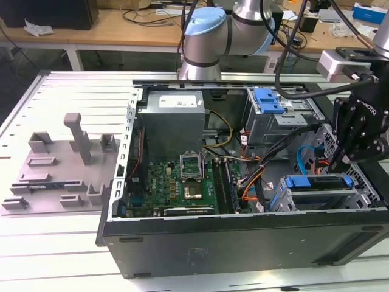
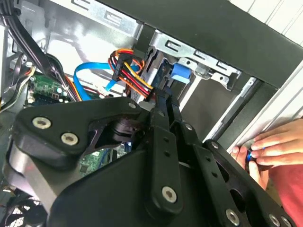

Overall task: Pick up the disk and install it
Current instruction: 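Insert the first disk wire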

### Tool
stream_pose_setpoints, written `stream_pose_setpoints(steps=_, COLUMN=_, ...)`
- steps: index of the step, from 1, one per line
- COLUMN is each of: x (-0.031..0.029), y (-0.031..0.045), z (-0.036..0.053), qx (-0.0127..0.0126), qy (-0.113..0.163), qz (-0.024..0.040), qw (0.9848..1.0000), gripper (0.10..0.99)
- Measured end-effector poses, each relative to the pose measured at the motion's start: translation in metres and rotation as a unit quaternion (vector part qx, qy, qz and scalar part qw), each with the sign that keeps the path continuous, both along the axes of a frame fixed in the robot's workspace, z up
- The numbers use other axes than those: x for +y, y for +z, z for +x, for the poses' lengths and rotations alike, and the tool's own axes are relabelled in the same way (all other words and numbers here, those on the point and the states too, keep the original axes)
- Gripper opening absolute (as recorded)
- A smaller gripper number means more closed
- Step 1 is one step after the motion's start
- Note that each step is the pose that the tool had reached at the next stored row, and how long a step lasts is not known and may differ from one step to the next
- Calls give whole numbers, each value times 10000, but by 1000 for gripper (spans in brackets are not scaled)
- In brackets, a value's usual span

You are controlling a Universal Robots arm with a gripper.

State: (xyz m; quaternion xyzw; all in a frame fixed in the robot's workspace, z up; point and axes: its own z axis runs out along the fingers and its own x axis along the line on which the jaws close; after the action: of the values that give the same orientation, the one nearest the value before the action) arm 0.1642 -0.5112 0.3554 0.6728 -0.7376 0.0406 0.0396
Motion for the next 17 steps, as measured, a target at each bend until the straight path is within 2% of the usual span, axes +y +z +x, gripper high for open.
stream_pose_setpoints(steps=17, x=-16, y=-21, z=0, qx=0, qy=-51, qz=1, qw=10000, gripper=165)
